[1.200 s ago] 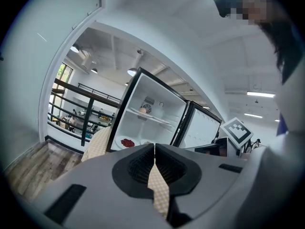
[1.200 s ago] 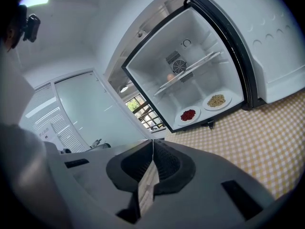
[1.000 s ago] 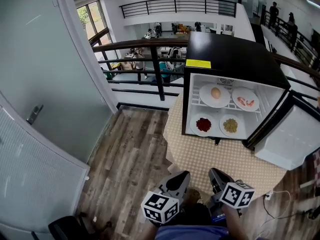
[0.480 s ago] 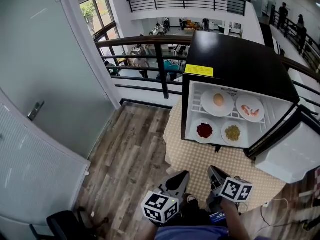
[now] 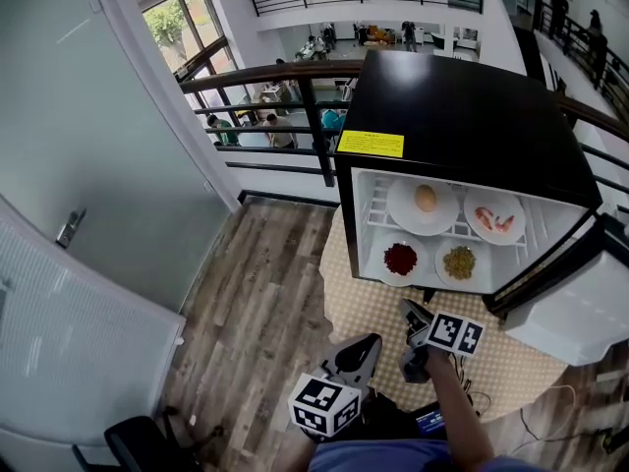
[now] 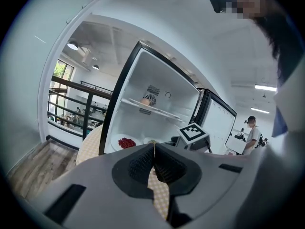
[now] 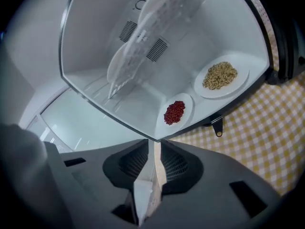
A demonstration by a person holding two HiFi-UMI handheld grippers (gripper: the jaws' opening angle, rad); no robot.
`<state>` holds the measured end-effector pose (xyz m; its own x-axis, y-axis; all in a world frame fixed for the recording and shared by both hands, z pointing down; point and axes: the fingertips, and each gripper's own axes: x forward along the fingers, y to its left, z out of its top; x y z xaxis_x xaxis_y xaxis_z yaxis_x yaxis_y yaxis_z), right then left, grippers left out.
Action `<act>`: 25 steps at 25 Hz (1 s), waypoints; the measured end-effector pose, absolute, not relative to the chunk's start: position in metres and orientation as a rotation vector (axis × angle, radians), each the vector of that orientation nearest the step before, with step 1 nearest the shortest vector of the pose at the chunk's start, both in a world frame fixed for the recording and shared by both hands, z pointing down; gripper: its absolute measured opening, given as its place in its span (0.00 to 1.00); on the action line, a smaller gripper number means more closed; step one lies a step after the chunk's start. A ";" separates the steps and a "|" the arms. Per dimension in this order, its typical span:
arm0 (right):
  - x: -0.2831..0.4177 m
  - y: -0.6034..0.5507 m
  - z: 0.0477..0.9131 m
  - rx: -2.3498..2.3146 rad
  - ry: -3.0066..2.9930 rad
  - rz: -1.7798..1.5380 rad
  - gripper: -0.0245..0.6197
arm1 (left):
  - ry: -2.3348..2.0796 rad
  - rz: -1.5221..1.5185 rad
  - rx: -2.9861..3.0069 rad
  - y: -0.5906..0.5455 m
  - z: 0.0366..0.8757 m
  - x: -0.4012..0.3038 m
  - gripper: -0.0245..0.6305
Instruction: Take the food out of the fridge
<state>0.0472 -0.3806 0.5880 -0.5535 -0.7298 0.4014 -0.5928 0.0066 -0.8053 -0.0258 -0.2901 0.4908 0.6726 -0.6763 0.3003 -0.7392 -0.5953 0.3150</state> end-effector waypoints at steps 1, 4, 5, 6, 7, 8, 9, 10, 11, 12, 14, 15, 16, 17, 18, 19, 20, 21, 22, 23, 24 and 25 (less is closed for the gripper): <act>0.047 -0.387 0.593 -1.394 2.109 -1.615 0.19 | -1.100 0.217 2.478 -0.292 0.492 -0.023 0.07; 0.050 -0.403 0.610 -1.382 2.032 -1.676 0.25 | -1.089 0.237 2.485 -0.298 0.494 -0.017 0.07; 0.051 -0.409 0.616 -1.386 1.998 -1.696 0.26 | -1.087 0.241 2.486 -0.300 0.495 -0.015 0.07; 0.052 -0.414 0.623 -1.391 1.958 -1.720 0.29 | -1.085 0.245 2.487 -0.302 0.496 -0.014 0.07; 0.053 -0.418 0.630 -1.394 1.914 -1.745 0.33 | -1.084 0.249 2.488 -0.303 0.496 -0.013 0.07; 0.054 -0.423 0.637 -1.395 1.865 -1.771 0.37 | -1.083 0.255 2.487 -0.305 0.498 -0.012 0.07; 0.055 -0.427 0.643 -1.393 1.813 -1.794 0.39 | -1.082 0.262 2.485 -0.306 0.499 -0.012 0.07; 0.055 -0.431 0.649 -1.388 1.762 -1.814 0.40 | -1.081 0.269 2.483 -0.306 0.501 -0.012 0.07; 0.056 -0.435 0.654 -1.383 1.716 -1.831 0.40 | -1.081 0.275 2.480 -0.307 0.503 -0.012 0.07; 0.056 -0.439 0.658 -1.384 1.678 -1.843 0.40 | -1.083 0.281 2.477 -0.308 0.504 -0.012 0.07; 0.056 -0.443 0.667 -1.398 1.631 -1.858 0.40 | -1.091 0.288 2.469 -0.309 0.506 -0.015 0.07; 0.056 -0.445 0.670 -1.408 1.620 -1.862 0.40 | -1.097 0.290 2.465 -0.310 0.506 -0.016 0.07; 0.055 -0.446 0.672 -1.416 1.613 -1.865 0.40 | -1.103 0.291 2.461 -0.310 0.507 -0.018 0.07; 0.055 -0.448 0.674 -1.421 1.608 -1.866 0.40 | -1.110 0.292 2.457 -0.311 0.507 -0.020 0.07; 0.055 -0.449 0.675 -1.421 1.603 -1.866 0.40 | -1.117 0.292 2.453 -0.312 0.508 -0.022 0.07; 0.055 -0.451 0.676 -1.417 1.595 -1.867 0.40 | -1.124 0.294 2.449 -0.312 0.508 -0.024 0.07; 0.054 -0.453 0.677 -1.410 1.585 -1.868 0.40 | -1.131 0.296 2.445 -0.313 0.509 -0.026 0.07; 0.054 -0.455 0.677 -1.405 1.571 -1.872 0.40 | -1.138 0.298 2.440 -0.313 0.510 -0.028 0.06; 0.055 -0.457 0.679 -1.402 1.554 -1.877 0.40 | -1.144 0.301 2.435 -0.313 0.511 -0.030 0.07; 0.056 -0.458 0.681 -1.403 1.533 -1.883 0.40 | -1.149 0.303 2.430 -0.313 0.513 -0.032 0.07; 0.057 -0.458 0.682 -1.403 1.512 -1.887 0.39 | -1.154 0.304 2.425 -0.313 0.514 -0.033 0.07; 0.057 -0.458 0.684 -1.400 1.496 -1.889 0.38 | -1.158 0.304 2.421 -0.312 0.515 -0.035 0.07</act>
